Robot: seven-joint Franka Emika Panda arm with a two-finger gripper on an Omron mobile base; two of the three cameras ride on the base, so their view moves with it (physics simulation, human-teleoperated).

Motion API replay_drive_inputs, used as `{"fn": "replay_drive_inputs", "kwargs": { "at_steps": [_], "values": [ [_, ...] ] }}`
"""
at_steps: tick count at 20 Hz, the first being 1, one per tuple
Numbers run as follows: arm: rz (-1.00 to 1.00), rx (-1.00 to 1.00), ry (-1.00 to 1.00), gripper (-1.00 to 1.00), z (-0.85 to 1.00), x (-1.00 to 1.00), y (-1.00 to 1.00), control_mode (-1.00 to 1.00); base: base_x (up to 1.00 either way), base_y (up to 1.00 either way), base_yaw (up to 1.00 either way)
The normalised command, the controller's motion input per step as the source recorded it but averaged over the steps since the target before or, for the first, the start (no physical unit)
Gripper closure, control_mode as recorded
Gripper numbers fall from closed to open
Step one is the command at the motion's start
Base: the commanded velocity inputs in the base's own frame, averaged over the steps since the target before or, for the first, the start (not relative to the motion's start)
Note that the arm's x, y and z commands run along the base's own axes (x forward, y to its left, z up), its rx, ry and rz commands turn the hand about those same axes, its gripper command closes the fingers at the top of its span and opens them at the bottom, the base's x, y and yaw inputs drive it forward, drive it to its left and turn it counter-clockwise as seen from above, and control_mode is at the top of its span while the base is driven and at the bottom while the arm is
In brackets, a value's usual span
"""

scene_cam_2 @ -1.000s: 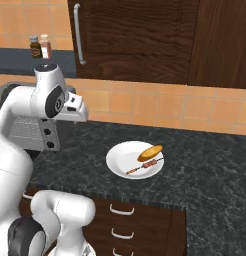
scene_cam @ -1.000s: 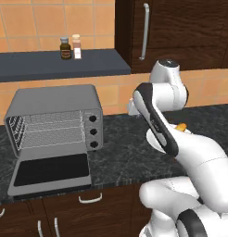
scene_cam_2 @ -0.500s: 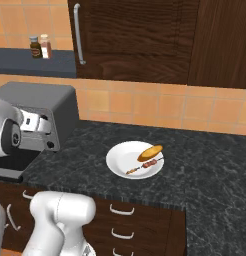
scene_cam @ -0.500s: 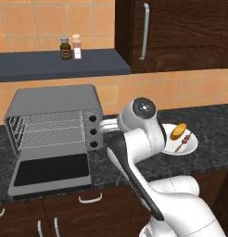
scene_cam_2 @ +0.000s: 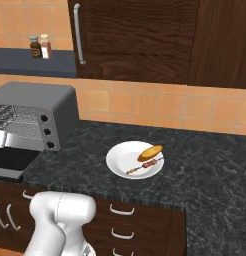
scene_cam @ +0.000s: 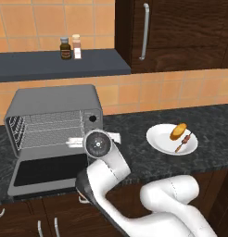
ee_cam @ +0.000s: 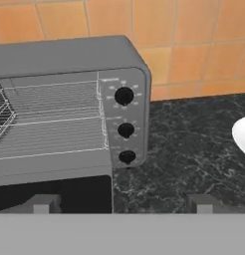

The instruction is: Pick up the kebab skewer and baguette bread, and place them inside the toaster oven. Close the toaster oven door and start by setting the timer.

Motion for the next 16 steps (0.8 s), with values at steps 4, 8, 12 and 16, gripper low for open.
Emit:
{"fn": "replay_drive_inputs", "kwargs": {
  "at_steps": [4, 8, 12, 16],
  "values": [
    [-0.17, 0.0, 0.0, -1.0, -0.39, 0.15, 1.0, -1.0, 0.0, 0.0, 0.0],
    [-0.15, 0.0, -0.1, -1.0, -0.31, 0.59, 0.86, -1.0, 0.0, 0.0, 0.0],
    [-0.11, 0.0, -0.1, -1.0, -0.34, 0.62, 0.74, -1.0, 0.0, 0.0, 0.0],
    [-0.01, 0.0, -0.02, -1.0, -0.11, 0.57, 0.42, -1.0, 0.0, 0.0, 0.0]
  ]
}}
